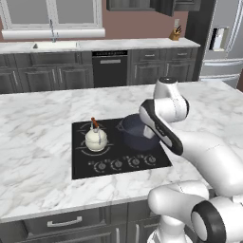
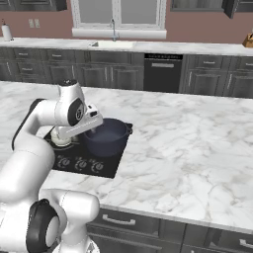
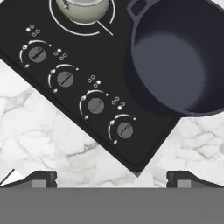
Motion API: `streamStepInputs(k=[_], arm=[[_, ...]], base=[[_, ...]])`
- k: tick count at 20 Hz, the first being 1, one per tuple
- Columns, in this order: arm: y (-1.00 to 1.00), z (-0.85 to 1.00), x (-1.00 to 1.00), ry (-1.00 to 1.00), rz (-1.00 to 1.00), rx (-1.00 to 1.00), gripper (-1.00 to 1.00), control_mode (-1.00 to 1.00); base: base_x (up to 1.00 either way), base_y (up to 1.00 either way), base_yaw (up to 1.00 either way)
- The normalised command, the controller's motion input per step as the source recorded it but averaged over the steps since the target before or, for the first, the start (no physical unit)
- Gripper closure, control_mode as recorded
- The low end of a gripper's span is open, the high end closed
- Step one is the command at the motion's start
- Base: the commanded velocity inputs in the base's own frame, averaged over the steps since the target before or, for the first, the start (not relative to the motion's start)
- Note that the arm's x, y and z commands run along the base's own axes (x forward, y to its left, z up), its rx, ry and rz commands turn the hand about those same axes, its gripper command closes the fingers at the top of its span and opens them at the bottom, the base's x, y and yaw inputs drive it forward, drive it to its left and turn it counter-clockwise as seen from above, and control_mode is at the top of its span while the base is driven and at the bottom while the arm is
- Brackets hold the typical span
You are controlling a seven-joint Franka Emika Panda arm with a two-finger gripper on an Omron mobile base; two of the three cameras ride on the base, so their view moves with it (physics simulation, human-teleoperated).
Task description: Pick the kettle from the cabinet and place it on a stove burner. Then pick the pot from the counter and place it on another stove burner. Finally, turn both burners on.
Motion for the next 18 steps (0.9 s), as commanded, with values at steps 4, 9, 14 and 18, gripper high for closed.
streamStepInputs(k=[4,9,14,18], arm=[[-0.09,0.00,-0.16,0.00,-0.18,0.14,-1.00,-1.00],[0.00,-0.03,-0.21,0.00,-0.19,0.04,-1.00,-1.00],[0.00,-0.13,-0.09,0.01,-0.22,0.00,-1.00,-1.00],[-0.07,-0.05,-0.03,0.02,-0.19,0.00,-1.00,-1.00]], base=[[0.00,0.00,0.00],[0.00,0.00,0.00],[0.00,0.00,0.00],[0.00,0.00,0.00]])
